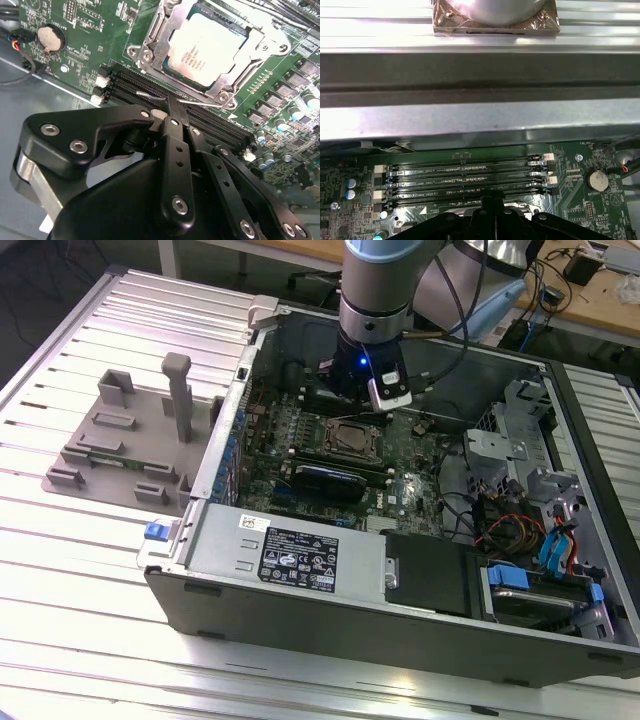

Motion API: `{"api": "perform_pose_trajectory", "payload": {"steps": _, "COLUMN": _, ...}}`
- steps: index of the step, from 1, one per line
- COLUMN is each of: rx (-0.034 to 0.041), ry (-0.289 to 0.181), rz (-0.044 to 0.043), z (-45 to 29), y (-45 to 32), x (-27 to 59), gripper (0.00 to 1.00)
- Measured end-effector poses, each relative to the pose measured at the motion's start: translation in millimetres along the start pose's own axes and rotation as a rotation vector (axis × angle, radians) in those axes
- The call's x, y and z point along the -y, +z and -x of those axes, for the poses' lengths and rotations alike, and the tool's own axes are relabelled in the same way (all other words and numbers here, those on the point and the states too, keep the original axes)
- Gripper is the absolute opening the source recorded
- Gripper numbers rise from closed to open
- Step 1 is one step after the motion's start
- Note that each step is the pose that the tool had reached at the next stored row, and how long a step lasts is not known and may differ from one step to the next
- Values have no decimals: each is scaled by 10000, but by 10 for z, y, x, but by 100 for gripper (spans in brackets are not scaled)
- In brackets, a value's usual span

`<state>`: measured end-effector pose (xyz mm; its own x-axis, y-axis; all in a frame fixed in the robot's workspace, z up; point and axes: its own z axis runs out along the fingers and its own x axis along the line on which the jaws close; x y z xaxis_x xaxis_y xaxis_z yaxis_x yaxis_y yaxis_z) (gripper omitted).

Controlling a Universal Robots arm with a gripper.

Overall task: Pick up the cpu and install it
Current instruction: 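Install the first cpu locking lever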

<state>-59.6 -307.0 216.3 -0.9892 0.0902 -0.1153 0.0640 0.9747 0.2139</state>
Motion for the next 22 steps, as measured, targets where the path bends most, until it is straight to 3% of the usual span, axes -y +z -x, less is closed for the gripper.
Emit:
{"api": "perform_pose_trajectory", "payload": {"steps": 4, "rx": 104, "ry": 153, "rz": -124, "z": -1, "y": 9, "x": 2, "gripper": 11}}
{"api": "perform_pose_trajectory", "payload": {"steps": 7, "rx": 327, "ry": 167, "rz": -221, "z": -4, "y": 26, "x": 4, "gripper": 11}}
{"api": "perform_pose_trajectory", "payload": {"steps": 11, "rx": 328, "ry": 168, "rz": -223, "z": -4, "y": 27, "x": 4, "gripper": 11}}
{"api": "perform_pose_trajectory", "payload": {"steps": 15, "rx": 349, "ry": 242, "rz": -279, "z": -7, "y": 35, "x": -18, "gripper": 11}}
{"api": "perform_pose_trajectory", "payload": {"steps": 20, "rx": 416, "ry": 551, "rz": -346, "z": -32, "y": 69, "x": -82, "gripper": 11}}
{"api": "perform_pose_trajectory", "payload": {"steps": 21, "rx": 450, "ry": 705, "rz": -387, "z": -46, "y": 83, "x": -79, "gripper": 11}}
{"api": "perform_pose_trajectory", "payload": {"steps": 22, "rx": 551, "ry": 1187, "rz": -481, "z": -51, "y": 106, "x": -76, "gripper": 11}}
